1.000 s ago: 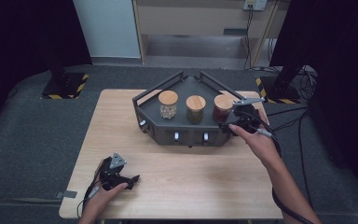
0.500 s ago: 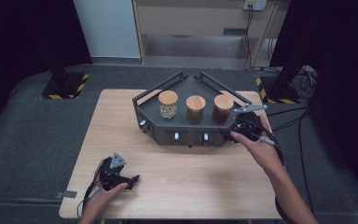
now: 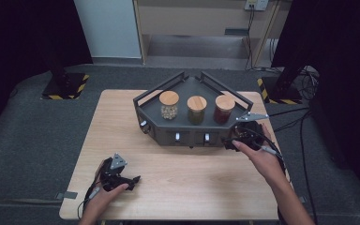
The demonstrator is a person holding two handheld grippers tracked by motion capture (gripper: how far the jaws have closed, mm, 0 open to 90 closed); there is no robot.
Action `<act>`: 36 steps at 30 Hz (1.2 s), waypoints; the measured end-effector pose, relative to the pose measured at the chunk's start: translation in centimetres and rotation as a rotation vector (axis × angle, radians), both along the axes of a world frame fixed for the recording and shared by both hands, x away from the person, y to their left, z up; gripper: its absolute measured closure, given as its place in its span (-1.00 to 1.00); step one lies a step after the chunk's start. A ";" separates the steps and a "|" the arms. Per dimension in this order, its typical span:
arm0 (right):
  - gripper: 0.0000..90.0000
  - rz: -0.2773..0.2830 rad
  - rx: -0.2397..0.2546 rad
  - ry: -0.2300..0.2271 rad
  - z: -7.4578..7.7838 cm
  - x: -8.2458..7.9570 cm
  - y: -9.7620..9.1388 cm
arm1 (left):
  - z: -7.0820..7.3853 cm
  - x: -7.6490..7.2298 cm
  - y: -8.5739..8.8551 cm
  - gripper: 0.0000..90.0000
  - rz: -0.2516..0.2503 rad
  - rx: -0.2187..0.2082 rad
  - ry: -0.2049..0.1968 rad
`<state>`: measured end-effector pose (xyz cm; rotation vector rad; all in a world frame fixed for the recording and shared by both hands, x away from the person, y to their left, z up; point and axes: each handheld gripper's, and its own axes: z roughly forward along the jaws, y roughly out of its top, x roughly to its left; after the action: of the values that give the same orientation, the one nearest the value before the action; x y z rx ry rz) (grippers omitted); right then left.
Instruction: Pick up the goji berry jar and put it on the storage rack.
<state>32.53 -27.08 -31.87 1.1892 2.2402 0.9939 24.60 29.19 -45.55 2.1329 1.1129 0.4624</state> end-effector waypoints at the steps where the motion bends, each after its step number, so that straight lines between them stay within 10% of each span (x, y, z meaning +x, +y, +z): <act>1: -0.90 0.000 0.001 0.002 0.0 -0.1 0.0 | 0.0 0.0 0.0 -1.00 0.000 0.000 0.000; 36: -0.89 -0.004 0.019 0.026 -3.2 -2.6 -1.3 | 0.0 0.0 0.0 -1.00 0.000 0.000 0.000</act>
<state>29.98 -28.40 -35.06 1.2205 2.2521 1.0064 24.59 29.18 -45.55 2.1330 1.1129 0.4626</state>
